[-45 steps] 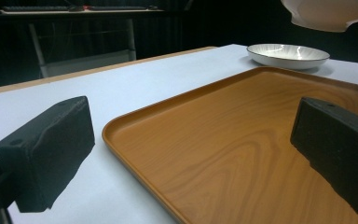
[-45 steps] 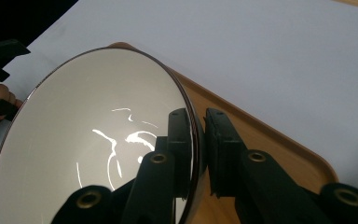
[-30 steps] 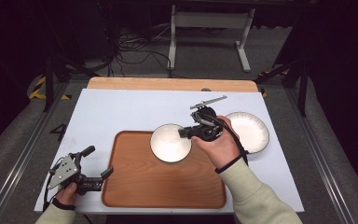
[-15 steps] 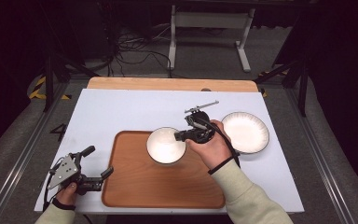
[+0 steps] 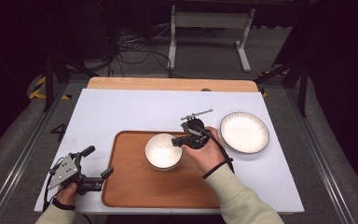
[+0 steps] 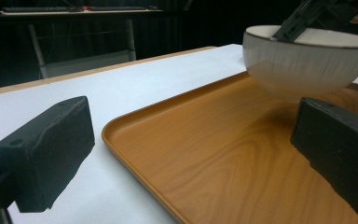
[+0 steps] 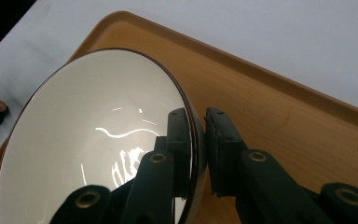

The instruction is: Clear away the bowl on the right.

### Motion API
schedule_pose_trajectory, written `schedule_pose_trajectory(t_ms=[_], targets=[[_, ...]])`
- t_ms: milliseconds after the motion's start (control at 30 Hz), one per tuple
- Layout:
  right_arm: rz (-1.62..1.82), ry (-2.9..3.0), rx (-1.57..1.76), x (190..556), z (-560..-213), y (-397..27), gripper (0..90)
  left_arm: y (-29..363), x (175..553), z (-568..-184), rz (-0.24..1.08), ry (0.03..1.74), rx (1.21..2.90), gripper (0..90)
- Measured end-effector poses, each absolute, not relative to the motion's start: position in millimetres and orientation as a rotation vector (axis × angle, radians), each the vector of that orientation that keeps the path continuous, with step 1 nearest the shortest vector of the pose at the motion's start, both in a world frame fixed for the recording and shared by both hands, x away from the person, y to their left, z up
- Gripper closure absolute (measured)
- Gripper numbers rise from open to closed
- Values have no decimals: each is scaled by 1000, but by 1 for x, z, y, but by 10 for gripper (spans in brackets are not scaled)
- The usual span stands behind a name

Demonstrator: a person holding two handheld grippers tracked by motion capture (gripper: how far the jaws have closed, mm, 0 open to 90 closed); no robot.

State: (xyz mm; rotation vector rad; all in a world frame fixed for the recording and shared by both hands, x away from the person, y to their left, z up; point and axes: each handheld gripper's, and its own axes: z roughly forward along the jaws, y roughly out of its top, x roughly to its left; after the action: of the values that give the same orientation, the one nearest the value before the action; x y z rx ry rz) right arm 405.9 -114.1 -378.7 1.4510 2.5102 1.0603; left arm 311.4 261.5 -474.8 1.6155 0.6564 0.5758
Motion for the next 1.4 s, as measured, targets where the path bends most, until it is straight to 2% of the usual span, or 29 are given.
schedule_pose_trajectory(t_ms=[533, 1067, 1200, 1400], targets=[[995, 2547, 1468, 405, -403, -110, 807, 261, 311, -475, 580, 655, 1619, 4], [1014, 2569, 1429, 406, -410, -115, 809, 261, 311, -475, 581, 654, 1619, 4], [1071, 2541, 1381, 405, -409, -119, 722, 261, 311, -475, 579, 654, 1619, 4], [1077, 2509, 1314, 404, -405, -121, 641, 261, 311, -475, 579, 655, 1620, 4]])
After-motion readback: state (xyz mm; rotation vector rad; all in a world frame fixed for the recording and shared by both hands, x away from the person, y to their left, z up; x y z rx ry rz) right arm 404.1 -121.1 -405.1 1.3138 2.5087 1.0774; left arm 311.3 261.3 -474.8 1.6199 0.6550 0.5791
